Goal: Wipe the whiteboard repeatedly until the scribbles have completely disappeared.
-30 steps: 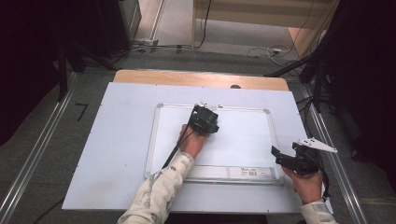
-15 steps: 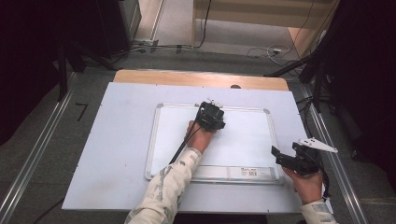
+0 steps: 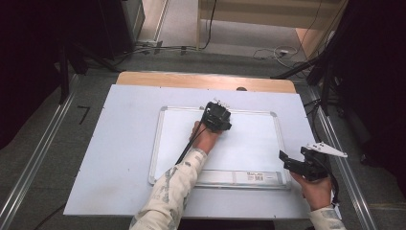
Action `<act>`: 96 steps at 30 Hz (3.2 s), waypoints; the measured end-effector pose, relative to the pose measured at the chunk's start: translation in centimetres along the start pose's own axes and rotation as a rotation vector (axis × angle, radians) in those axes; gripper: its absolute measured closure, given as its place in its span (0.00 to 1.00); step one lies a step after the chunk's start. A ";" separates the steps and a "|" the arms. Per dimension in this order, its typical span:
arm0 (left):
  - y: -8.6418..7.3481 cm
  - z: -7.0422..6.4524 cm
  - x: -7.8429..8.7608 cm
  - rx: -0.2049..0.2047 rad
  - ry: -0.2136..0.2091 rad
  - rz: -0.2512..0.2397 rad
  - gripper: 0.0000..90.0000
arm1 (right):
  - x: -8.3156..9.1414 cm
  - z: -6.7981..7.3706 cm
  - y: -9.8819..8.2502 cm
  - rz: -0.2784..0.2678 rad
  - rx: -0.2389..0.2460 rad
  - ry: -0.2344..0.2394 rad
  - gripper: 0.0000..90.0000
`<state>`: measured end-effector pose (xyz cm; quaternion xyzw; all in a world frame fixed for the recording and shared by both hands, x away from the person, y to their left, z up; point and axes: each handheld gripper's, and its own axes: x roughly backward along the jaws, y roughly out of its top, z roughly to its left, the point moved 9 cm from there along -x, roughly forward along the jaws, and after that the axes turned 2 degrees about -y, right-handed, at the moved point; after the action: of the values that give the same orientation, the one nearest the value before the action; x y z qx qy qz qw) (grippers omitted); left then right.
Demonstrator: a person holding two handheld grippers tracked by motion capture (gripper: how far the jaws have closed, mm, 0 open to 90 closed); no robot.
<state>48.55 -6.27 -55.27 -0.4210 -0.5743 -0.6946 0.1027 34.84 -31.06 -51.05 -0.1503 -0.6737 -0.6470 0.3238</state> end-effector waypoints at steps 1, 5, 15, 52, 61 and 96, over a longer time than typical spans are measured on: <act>-0.2 0.0 0.2 -0.005 -0.003 0.003 0.46 | 0.0 0.0 0.0 0.000 0.000 0.000 0.14; -0.8 -0.4 0.8 -0.014 -0.010 0.004 0.46 | -0.1 0.2 0.0 0.003 0.006 -0.002 0.14; 0.1 -0.2 -0.1 0.003 0.002 -0.001 0.46 | -0.1 0.2 0.0 0.003 0.005 0.000 0.14; -0.6 -6.5 0.3 -0.039 -0.042 -0.008 0.46 | -0.4 0.6 0.1 0.005 0.015 0.004 0.14; -0.3 -4.1 0.1 -0.009 -0.011 -0.005 0.46 | -0.2 0.5 0.0 0.007 0.013 0.000 0.14; -4.8 3.5 4.5 0.057 0.053 -0.006 0.46 | -0.5 0.8 -0.1 0.015 0.023 -0.008 0.14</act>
<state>44.37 -0.09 -55.53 -0.3977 -0.5920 -0.6892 0.1279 34.98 -30.20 -51.41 -0.1544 -0.6813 -0.6362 0.3276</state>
